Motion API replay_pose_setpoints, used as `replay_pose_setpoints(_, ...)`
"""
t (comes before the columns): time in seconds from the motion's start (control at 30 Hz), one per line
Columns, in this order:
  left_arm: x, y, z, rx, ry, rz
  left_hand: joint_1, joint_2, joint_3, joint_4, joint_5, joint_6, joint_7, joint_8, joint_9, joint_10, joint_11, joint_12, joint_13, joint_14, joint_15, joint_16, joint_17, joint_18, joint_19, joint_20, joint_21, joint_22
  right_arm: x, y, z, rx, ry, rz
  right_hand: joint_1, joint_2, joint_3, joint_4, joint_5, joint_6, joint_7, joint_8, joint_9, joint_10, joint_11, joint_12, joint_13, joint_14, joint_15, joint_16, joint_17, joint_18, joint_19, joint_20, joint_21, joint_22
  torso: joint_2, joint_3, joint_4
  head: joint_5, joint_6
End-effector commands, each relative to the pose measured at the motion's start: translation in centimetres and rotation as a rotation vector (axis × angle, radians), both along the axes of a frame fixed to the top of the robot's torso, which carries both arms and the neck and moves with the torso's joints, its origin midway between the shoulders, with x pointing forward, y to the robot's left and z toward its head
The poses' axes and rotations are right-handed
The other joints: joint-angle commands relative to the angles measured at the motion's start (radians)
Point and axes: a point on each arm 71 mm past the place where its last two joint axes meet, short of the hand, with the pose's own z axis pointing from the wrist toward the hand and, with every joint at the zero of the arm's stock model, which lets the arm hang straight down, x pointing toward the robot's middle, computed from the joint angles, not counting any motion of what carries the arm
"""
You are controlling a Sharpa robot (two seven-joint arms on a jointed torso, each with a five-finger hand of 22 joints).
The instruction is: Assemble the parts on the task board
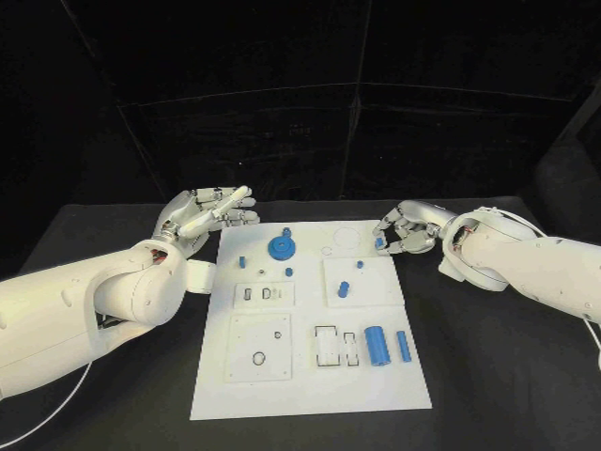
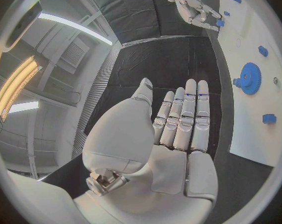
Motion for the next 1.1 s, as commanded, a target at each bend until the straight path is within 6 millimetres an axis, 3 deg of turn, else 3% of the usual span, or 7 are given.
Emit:
replay_pose_setpoints(0.03,0.01,-0.11,0.11,-0.002,-0.009,-0.011,0.001,0.008,0.000,-0.003,-0.001,0.002,0.006,-0.007,-0.001,-0.001,0.005,-0.002,0.000,0.001,0.004,-0.006,0.001,0.014,0.006,0.003,-0.005,-0.001,0.07,0.02,0.00,-0.010,0.002,0.006,0.002,0.015,0.005,-0.007,-0.018,0.010,0.000,0.005,0.000,0.007,-0.003,0.008,0.035,0.084,-0.007,0.005,0.177,-0.013,0.075,-0.008,0.004,0.225,0.000,-0.0001,0.0003,0.001,-0.001)
replay_pose_setpoints(0.33,0.03,-0.10,0.10,-0.002,-0.008,-0.011,0.001,0.008,0.000,-0.003,-0.001,0.002,0.006,-0.007,-0.001,-0.001,0.005,-0.002,0.000,0.001,0.004,-0.006,0.001,0.014,0.006,0.003,-0.005,-0.001,0.17,-0.04,-0.14,-0.021,0.011,0.005,0.007,0.026,0.014,-0.014,-0.031,0.025,-0.003,0.010,0.001,0.011,-0.006,0.013,0.040,0.085,-0.008,0.007,0.180,-0.014,0.078,-0.009,0.005,0.229,0.000,0.0000,0.0005,-0.001,-0.003)
replay_pose_setpoints(1.1,0.09,-0.05,0.05,0.000,-0.006,-0.010,0.001,0.009,-0.001,-0.004,-0.001,0.002,0.006,-0.007,-0.001,-0.001,0.005,-0.003,0.000,0.001,0.004,-0.006,0.001,0.014,0.006,0.003,-0.006,-0.002,0.31,-0.09,-0.39,-0.048,0.021,0.005,0.009,0.025,0.016,-0.020,-0.037,0.032,-0.004,0.012,0.000,0.014,-0.007,0.017,0.044,0.087,-0.010,0.010,0.188,-0.015,0.079,-0.010,0.006,0.231,0.000,0.0002,-0.0004,0.000,-0.007)
